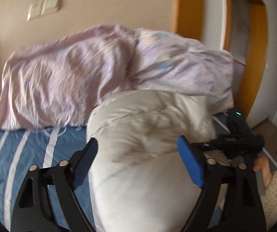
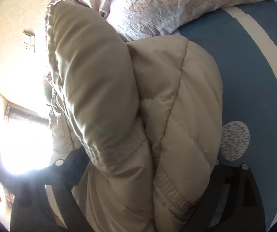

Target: Fold large clothes

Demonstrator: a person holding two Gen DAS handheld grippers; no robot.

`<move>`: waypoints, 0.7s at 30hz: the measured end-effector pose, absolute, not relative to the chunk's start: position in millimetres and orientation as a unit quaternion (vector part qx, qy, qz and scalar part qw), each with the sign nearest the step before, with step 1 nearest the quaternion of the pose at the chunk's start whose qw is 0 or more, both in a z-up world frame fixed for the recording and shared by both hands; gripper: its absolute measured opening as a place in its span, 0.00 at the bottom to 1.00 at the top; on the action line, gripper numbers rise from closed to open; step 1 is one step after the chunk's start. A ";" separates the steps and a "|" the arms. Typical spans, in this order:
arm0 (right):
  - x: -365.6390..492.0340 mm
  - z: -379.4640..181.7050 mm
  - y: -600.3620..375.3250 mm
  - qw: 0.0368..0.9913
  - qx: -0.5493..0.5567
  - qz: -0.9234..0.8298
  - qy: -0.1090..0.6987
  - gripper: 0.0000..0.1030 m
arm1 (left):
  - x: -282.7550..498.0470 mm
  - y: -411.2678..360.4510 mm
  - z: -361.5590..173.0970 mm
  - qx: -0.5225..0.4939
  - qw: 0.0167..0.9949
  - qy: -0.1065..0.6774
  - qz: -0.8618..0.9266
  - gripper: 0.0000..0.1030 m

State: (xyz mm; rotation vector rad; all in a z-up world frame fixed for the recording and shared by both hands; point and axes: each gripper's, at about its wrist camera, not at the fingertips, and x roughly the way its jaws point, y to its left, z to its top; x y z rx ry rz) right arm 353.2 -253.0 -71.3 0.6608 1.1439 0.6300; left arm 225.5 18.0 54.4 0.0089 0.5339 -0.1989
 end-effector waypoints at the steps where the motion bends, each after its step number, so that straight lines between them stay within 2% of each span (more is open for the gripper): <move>1: 348.3 -67.0 -254.5 0.750 0.296 0.282 0.520 0.87 | 222.9 7.9 53.8 0.019 0.957 0.268 -0.107 0.89; 5: 328.3 -38.0 -264.8 0.784 0.267 0.251 0.501 0.87 | 240.0 -22.1 18.9 0.047 0.931 0.339 -0.129 0.90; 12: 292.2 36.1 -312.5 0.863 0.260 0.182 0.393 0.88 | 239.2 -28.8 7.4 0.063 0.936 0.327 -0.116 0.92; 15: 301.7 52.2 -293.6 0.860 0.253 0.201 0.394 0.86 | 237.8 -31.8 5.7 0.066 0.936 0.326 -0.113 0.93; 18: 318.2 47.9 -266.9 0.856 0.228 0.204 0.416 0.75 | 237.7 -33.6 4.8 0.066 0.936 0.327 -0.111 0.93; 21: 330.3 35.7 -259.6 0.847 0.234 0.206 0.430 0.35 | 237.2 -32.4 4.5 0.062 0.937 0.327 -0.109 0.93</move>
